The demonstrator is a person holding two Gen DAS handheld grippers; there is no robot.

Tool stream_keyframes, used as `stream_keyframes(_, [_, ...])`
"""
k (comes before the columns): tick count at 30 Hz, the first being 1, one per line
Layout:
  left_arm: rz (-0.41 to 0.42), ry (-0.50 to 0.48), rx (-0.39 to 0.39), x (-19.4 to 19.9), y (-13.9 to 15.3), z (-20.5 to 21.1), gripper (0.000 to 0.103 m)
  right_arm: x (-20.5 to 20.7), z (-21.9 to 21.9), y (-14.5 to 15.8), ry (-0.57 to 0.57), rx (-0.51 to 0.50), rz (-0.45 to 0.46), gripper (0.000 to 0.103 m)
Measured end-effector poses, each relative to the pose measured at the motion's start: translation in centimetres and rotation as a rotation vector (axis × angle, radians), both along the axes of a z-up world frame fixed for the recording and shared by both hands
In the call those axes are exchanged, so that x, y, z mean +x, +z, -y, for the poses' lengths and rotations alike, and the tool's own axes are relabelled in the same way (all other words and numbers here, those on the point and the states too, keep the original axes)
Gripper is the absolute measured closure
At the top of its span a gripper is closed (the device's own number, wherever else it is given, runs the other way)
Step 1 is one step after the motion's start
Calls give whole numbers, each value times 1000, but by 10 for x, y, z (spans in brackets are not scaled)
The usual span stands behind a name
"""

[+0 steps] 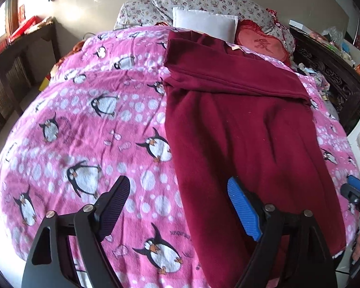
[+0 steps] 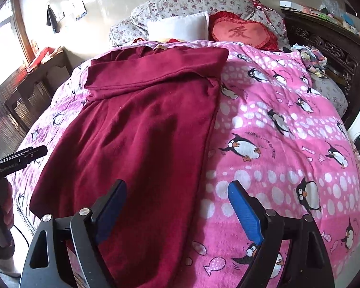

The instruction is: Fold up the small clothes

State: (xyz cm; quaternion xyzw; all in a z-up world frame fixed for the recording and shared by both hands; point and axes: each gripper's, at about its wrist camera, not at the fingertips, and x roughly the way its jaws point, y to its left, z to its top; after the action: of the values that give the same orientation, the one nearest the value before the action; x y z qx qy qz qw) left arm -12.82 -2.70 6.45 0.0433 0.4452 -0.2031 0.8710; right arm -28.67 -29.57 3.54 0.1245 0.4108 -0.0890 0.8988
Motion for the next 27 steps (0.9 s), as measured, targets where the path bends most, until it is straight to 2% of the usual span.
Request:
stream_keyframes(12, [-51,5,-44,-8,-6,-10,18,-2,-2,-2,-8,12,7,11])
stream_keyframes(15, [-82,-14,-81,-7,-10,-14,16,-3,-3,-5,-2,13,-4,11])
stream_keyframes(17, [-106,-26,-114,-8,-13,-16,11,-6,-5,-6,6,15,-10,11])
stream_keyframes(21, [-142,-40,-154,-6,-18,-19,10,-15,-1,-11,-1,28,-21,10])
stream_keyframes(24, [-175,-16,-191,2,-24,-26,10,-23,8,-14,-24,60,-22,10])
stream_keyframes(27, [-185,25,-188,8,-29,-31,10,-25,12,-11,-21,129,8,10])
